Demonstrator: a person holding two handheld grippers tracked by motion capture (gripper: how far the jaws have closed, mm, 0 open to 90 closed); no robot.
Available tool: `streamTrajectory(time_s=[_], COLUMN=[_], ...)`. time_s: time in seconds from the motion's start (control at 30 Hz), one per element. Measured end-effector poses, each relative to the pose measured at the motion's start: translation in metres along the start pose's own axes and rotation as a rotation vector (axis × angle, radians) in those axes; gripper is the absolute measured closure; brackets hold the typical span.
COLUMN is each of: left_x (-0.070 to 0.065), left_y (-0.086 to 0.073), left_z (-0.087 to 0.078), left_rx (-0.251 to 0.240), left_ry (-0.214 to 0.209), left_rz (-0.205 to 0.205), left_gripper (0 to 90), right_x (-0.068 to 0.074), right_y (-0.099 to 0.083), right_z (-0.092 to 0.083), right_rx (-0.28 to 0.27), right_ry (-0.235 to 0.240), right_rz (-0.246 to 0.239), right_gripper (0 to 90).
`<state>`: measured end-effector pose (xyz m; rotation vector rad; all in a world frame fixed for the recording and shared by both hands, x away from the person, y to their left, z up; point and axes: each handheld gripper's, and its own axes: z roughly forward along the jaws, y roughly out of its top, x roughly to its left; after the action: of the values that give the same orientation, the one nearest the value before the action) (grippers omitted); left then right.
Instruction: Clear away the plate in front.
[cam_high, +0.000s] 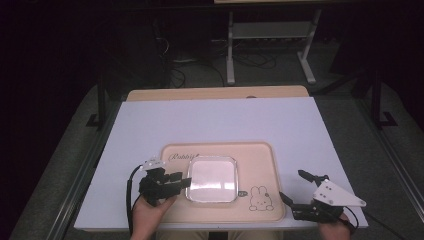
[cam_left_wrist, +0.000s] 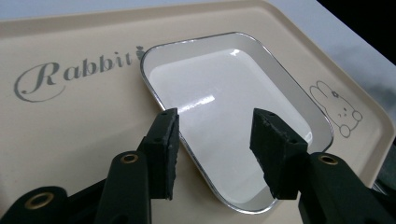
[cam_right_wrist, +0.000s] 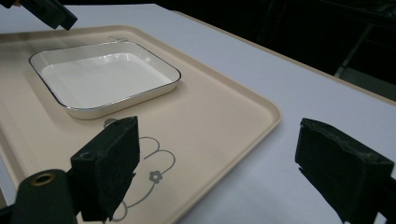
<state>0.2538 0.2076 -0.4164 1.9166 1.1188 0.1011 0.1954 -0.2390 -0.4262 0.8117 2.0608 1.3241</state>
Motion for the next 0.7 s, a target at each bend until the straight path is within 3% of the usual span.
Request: streamTrajectory(time_s=[0.2, 0.43, 0.7], left_x=[0.000, -0.006, -0.008], left_y=[-0.001, 0.001, 0.002], left_z=[-0.006, -0.015, -0.027], left_rx=[-0.016, -0.025, -0.082], left_ry=[-0.008, 0.037, 0.014], left_rz=[0.059, 0.186, 0.264], left_gripper=[49.2, 45.7, 35.9], right_x=[0.000, -0.001, -0.001], right_y=[0.000, 0.000, 0.000], right_z=[0.000, 0.000, 0.001], right_rx=[-0.001, -0.001, 0.000], right_ry=[0.001, 0.001, -0.003], right_rz=[-0.002, 0.000, 0.001], right_gripper=[13.0, 13.0, 13.0])
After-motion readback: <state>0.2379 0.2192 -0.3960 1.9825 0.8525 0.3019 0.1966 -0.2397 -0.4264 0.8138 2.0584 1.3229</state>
